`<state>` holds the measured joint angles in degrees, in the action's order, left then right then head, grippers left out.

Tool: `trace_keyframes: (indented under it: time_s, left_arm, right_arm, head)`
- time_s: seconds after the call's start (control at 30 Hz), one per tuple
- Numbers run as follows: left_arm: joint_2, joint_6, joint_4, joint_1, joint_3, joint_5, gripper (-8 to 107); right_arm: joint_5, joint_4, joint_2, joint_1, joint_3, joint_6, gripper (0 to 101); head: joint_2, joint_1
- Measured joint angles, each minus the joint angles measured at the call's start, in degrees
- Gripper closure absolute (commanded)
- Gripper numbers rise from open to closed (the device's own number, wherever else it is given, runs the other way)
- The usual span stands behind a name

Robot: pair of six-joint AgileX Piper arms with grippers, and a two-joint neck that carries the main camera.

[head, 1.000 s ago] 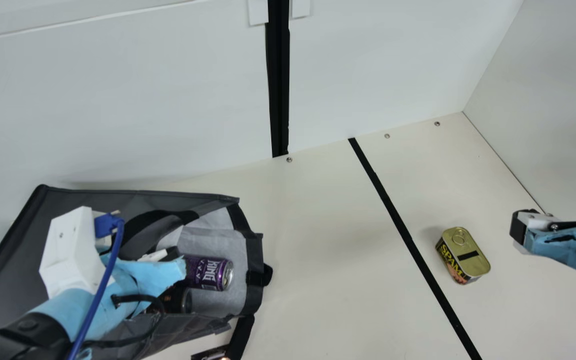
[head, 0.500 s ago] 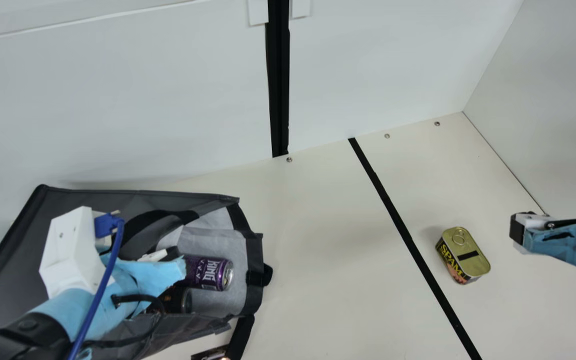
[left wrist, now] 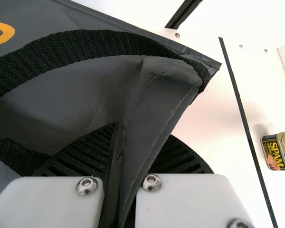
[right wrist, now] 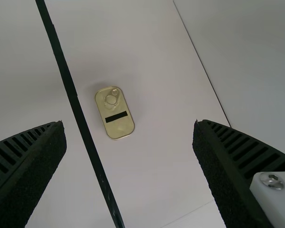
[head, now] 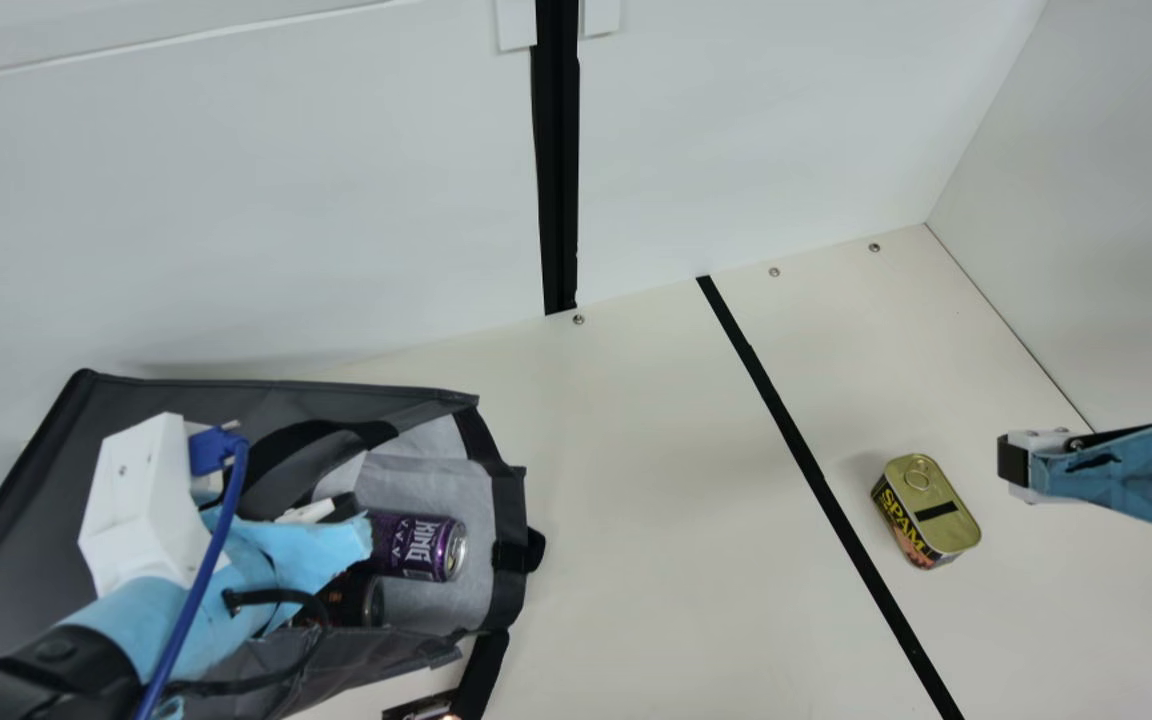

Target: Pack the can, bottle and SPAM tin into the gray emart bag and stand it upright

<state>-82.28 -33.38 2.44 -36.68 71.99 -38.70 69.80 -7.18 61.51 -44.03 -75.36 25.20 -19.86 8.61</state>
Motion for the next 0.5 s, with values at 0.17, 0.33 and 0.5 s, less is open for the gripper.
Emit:
trace_keyframes:
  time_s: [0.17,0.33,0.5]
  left_arm:
    - [0.0,0.0,0.0,0.0,0.0,0.0,107]
    - [0.0,0.0,0.0,0.0,0.0,0.0,107]
    - [0.0,0.0,0.0,0.0,0.0,0.0,107]
  right_arm:
    - [0.0,-1.7,2.2,-1.3,0.2,3.6,6]
    - [0.0,-2.9,4.3,-2.1,0.6,7.3,6]
    - [0.0,-4.1,6.2,-2.6,1.0,10.3,6]
  head:
    - [0.0,0.1]
    - [-0.1,0.1]
    - [-0.1,0.1]
